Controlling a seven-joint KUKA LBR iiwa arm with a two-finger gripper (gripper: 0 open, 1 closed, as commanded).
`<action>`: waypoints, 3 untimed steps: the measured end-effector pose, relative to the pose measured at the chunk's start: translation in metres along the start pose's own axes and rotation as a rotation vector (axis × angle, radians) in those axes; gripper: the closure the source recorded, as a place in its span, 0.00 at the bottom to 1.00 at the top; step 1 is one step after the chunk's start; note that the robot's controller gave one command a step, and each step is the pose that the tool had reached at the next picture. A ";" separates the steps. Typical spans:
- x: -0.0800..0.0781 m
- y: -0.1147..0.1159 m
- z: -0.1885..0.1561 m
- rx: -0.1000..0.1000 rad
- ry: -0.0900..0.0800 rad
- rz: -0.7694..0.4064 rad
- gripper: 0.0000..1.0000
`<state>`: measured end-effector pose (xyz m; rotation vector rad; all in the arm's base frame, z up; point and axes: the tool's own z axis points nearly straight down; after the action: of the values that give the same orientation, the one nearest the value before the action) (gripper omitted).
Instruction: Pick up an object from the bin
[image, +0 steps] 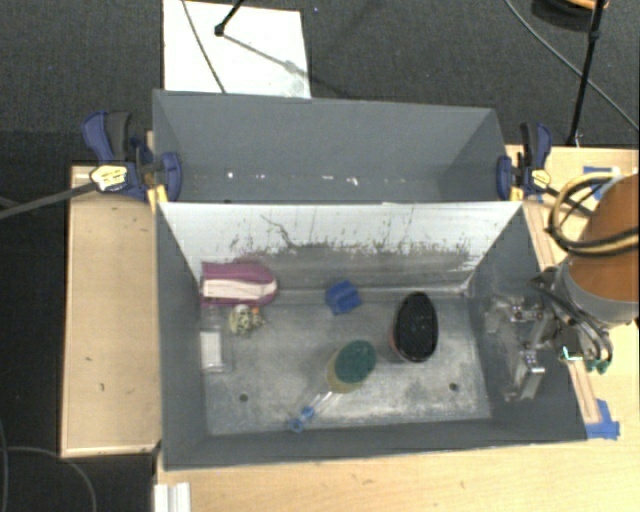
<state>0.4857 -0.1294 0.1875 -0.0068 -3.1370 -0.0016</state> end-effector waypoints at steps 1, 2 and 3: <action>-0.062 0.080 0.115 0.002 -0.026 0.051 0.00; -0.080 0.097 0.086 -0.001 -0.011 0.362 0.00; -0.103 0.083 0.087 0.002 -0.005 -0.013 0.00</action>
Offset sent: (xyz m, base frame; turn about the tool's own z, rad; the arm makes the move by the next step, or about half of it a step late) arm 0.0550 0.0792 -0.1175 0.0525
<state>0.5889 -0.0472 0.1002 0.0131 -3.1419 0.0007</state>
